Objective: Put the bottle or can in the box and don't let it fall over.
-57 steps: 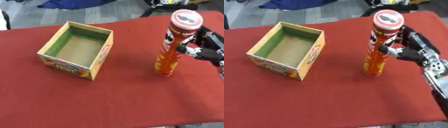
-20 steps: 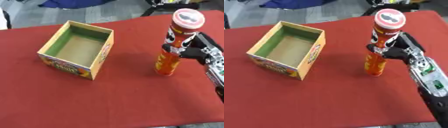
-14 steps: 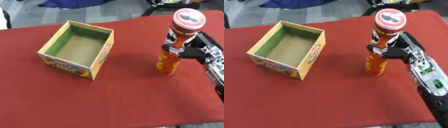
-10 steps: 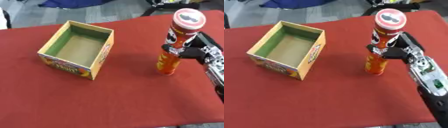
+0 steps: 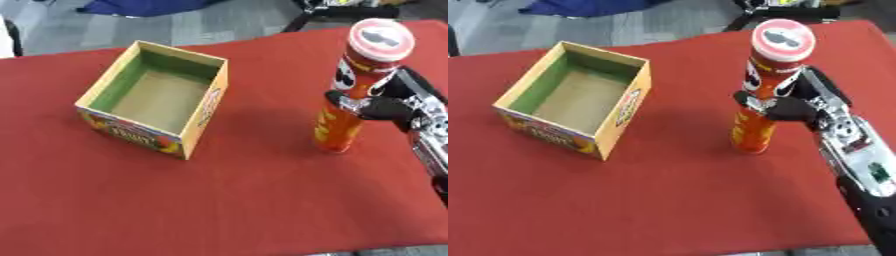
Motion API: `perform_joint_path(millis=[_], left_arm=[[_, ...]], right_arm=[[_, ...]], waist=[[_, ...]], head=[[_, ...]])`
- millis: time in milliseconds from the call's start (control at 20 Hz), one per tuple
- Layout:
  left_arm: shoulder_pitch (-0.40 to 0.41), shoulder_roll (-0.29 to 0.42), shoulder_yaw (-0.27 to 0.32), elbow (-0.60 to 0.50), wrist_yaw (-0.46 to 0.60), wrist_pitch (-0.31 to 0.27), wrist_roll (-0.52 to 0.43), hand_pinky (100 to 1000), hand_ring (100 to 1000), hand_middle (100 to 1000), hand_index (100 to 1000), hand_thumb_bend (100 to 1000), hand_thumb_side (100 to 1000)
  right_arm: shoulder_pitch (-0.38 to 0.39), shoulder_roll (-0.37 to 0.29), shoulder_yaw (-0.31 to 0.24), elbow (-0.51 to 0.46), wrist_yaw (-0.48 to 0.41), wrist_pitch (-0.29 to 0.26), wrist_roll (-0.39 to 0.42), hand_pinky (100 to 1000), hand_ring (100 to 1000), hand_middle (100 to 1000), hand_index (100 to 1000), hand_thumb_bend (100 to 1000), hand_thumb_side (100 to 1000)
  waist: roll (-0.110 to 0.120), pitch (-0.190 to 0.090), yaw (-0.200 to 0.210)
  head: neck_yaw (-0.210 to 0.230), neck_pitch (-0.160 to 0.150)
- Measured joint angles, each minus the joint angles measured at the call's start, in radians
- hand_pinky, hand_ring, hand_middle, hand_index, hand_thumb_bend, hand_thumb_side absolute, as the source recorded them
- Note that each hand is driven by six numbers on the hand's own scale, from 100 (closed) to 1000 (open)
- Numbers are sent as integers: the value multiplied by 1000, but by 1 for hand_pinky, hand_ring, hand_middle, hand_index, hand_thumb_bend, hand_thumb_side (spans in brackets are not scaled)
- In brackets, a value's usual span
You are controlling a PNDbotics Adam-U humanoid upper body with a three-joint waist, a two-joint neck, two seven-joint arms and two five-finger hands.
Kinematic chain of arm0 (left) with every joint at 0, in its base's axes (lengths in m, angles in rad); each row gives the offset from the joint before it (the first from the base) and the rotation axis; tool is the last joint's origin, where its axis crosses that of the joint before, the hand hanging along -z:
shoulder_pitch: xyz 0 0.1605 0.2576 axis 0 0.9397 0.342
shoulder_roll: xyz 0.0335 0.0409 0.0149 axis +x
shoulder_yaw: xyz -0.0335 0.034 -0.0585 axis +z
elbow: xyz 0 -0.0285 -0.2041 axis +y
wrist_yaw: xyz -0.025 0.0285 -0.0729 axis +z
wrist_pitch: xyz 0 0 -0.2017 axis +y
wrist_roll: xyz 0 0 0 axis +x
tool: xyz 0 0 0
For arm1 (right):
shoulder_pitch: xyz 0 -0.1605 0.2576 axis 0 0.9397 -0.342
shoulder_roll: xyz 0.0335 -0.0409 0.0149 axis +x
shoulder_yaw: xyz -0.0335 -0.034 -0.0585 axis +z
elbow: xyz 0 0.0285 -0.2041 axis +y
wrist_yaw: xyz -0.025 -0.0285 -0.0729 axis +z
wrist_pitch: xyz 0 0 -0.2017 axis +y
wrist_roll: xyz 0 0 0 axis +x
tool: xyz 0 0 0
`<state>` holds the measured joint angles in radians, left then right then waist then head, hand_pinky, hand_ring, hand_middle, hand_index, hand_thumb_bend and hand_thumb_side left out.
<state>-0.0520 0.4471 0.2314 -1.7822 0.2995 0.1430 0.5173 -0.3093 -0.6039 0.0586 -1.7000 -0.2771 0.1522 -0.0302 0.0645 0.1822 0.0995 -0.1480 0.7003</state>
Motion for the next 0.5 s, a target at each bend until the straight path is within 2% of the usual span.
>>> perform_joint_path(millis=[500], left_arm=[[0, 0, 0, 0, 0, 0, 0, 770, 811, 758, 812, 502, 794]], right_arm=[[-54, -29, -2, -49, -10, 35, -23, 799, 721, 499, 556, 387, 100]], waist=[[-4, 0, -1]], head=[[1, 0]])
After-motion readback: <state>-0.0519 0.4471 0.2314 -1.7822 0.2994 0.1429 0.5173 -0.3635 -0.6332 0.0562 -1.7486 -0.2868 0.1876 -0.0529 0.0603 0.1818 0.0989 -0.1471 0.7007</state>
